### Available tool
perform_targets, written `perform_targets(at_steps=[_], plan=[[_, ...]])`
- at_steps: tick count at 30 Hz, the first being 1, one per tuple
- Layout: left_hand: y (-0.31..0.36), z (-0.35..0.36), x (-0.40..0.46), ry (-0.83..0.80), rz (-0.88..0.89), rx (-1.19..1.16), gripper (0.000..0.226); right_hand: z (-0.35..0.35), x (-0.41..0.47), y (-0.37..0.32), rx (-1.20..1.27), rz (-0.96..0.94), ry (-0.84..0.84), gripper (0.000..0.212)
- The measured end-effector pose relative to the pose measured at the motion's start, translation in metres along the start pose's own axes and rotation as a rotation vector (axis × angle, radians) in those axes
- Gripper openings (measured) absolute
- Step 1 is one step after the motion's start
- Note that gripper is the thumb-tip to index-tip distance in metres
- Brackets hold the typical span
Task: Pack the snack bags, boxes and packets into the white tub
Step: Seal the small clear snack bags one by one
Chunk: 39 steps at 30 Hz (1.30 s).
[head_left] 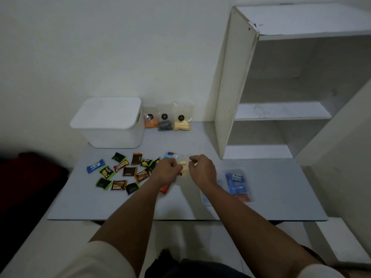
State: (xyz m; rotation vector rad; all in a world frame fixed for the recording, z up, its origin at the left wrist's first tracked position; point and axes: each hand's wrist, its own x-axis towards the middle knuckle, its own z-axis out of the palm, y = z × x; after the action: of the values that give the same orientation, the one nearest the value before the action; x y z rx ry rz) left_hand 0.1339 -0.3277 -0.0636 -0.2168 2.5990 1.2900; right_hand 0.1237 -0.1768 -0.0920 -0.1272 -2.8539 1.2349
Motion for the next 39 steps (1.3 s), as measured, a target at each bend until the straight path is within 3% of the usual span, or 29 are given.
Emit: perform_targets(at_steps=[4, 9, 12, 16, 19, 21, 26, 31, 39], plan=[[-0.007, -0.025, 0.008, 0.089, 0.058, 0.142, 0.032, 0.010, 0.005, -0.025, 0.023, 0.005, 0.010, 0.033], [-0.023, -0.069, 0.022, 0.166, 0.121, 0.077, 0.036, 0.017, 0.025, -0.064, 0.116, -0.058, -0.072, 0.029], [-0.038, -0.096, 0.038, 0.251, 0.154, 0.008, 0.025, 0.018, 0.037, -0.083, 0.264, -0.045, -0.144, 0.023], [-0.040, -0.117, 0.053, 0.138, 0.275, -0.166, 0.026, 0.019, 0.043, -0.109, 0.424, -0.038, -0.228, 0.028], [-0.041, -0.119, 0.055, 0.124, 0.303, -0.203, 0.013, 0.020, 0.037, -0.122, 0.462, -0.042, -0.227, 0.034], [-0.042, -0.123, 0.060, 0.139, 0.268, -0.287, 0.009, 0.019, 0.036, -0.124, 0.493, -0.043, -0.225, 0.025], [-0.040, -0.140, 0.072, -0.040, 0.065, -0.642, 0.017, 0.017, 0.039, -0.131, 0.602, 0.037, -0.224, 0.019], [-0.048, -0.150, 0.082, -0.040, 0.072, -0.641, 0.022, 0.024, 0.046, -0.143, 0.718, 0.120, -0.192, 0.009], [-0.051, -0.159, 0.090, -0.101, 0.137, -0.482, 0.023, 0.036, 0.064, -0.143, 0.758, 0.181, -0.171, 0.023]])
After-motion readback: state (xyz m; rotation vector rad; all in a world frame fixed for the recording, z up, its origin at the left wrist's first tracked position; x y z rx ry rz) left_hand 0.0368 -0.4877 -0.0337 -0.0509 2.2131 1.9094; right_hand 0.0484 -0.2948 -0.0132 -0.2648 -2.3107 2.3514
